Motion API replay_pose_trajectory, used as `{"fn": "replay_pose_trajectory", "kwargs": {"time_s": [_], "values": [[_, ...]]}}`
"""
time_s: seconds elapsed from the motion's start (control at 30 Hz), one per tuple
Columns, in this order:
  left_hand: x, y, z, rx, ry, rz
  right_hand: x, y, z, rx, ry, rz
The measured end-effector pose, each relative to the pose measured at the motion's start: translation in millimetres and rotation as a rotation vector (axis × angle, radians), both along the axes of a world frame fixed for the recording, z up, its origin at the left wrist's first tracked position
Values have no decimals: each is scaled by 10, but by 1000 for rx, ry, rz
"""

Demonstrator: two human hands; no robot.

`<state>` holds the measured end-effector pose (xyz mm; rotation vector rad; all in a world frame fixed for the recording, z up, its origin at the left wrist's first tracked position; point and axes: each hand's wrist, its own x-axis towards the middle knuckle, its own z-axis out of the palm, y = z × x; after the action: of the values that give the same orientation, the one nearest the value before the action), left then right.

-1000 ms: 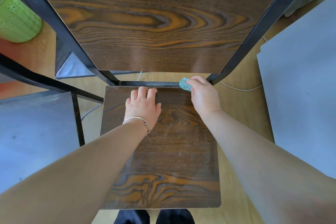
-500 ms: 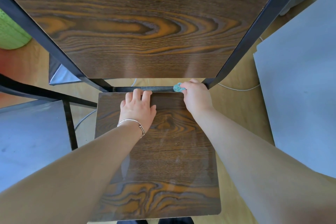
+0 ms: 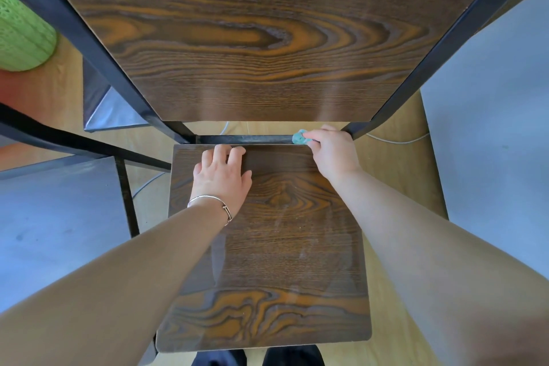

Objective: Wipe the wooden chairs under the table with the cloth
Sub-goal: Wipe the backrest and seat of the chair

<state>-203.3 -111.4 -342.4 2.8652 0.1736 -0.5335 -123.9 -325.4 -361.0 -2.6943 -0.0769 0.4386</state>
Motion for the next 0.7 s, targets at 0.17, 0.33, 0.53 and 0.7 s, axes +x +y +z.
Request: {"fn": "replay_pose_trajectory", "kwargs": {"time_s": [0.17,0.33,0.53,0.7], "values": [[-48,222,-58,-19,-42,36,22,-11,-45,43,-11,35],[-89,438,-110,-17,-68,67,108,53,-16,39,23,115],[-152,663,-107,-7,-67,100,102,627,-39,113,81,191],[-227,834,-88,4,-75,143,43,1710,-119,186,94,265]]}}
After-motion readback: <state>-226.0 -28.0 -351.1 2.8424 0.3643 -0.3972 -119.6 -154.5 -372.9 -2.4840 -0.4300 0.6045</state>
